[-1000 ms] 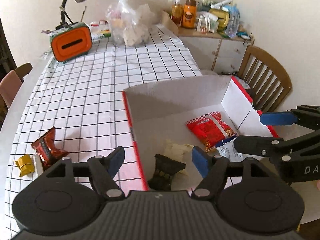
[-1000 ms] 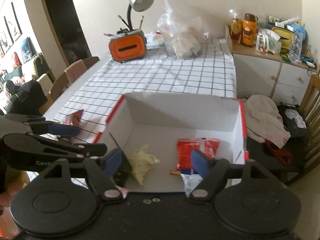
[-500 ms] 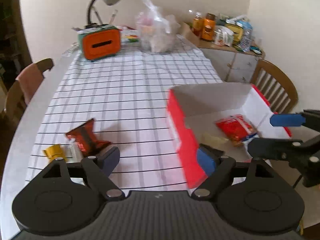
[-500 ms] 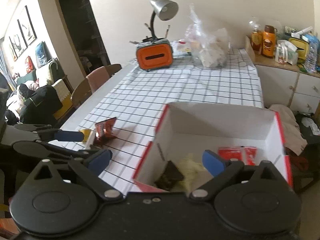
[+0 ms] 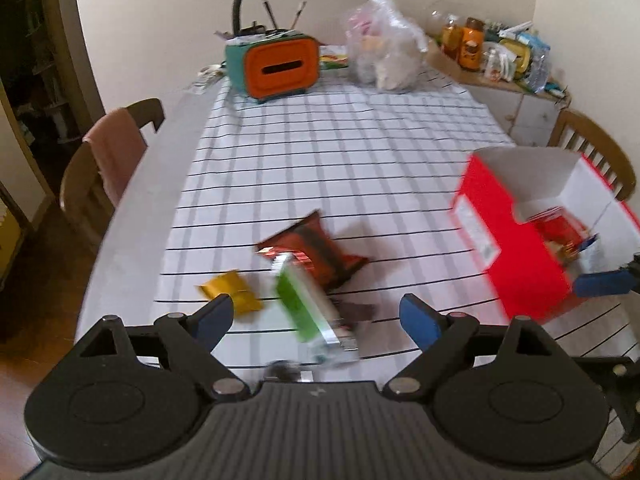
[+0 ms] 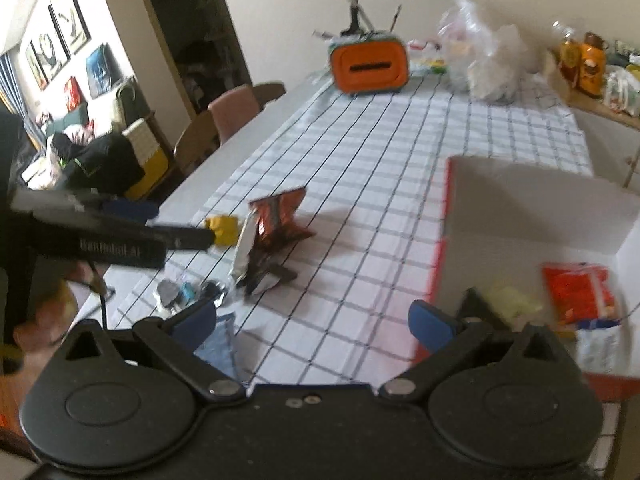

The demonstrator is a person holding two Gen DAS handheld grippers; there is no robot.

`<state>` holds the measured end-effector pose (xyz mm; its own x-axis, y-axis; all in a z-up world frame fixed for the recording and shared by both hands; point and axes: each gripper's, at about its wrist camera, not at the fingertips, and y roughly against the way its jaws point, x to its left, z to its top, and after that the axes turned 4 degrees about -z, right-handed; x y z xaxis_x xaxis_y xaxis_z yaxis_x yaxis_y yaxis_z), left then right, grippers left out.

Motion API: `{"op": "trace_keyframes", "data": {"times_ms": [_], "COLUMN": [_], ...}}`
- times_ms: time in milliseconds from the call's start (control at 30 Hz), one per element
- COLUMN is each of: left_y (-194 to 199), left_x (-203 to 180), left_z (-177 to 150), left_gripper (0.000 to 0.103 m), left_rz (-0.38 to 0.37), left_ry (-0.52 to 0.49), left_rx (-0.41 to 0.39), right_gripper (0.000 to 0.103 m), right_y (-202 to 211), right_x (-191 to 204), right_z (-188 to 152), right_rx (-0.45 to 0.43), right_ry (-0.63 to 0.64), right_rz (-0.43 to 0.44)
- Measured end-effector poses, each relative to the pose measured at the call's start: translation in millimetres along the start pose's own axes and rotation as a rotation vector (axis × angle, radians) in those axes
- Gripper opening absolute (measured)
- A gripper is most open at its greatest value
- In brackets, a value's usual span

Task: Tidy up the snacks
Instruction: 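Move both tools back to the snack pile, right tool toward the blue packet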

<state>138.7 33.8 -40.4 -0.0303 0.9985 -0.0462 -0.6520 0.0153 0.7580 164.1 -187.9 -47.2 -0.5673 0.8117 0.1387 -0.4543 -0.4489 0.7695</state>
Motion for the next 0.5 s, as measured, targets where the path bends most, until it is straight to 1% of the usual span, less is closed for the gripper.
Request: {"op": "trace_keyframes", "data": {"times_ms": [100, 267, 367, 500], "left_y": [-7.8, -24.3, -39.4, -56.7], "left_x": [25.7, 58.8, 76.3, 91.6], "left_z": [-3.5, -7.8, -10.8, -13.5], "left_gripper": [0.09, 0.09, 0.09, 0.09], "left_rz": [0.0, -0.031, -0.055, -0.061], "left_ry": [-0.021, -0.079, -0.117, -0.167], "left_rx": [0.019, 0.037, 0.06, 0.087], "right_gripper": [0.102, 0.1, 0.097, 0.096], "right_y": [-15.2, -43.4, -62.9, -84.8], "right_x": [18.8, 46.4, 60.6, 80.2], "right_z": [-3.7, -11.0, -17.1, -24.6], "right_rx": [0.029, 0.087, 0.131, 0.186], "right_ry": [0.015, 0.045, 0.06, 0.094], "right_rz": [-0.004, -0.011, -0.023, -0.014]}}
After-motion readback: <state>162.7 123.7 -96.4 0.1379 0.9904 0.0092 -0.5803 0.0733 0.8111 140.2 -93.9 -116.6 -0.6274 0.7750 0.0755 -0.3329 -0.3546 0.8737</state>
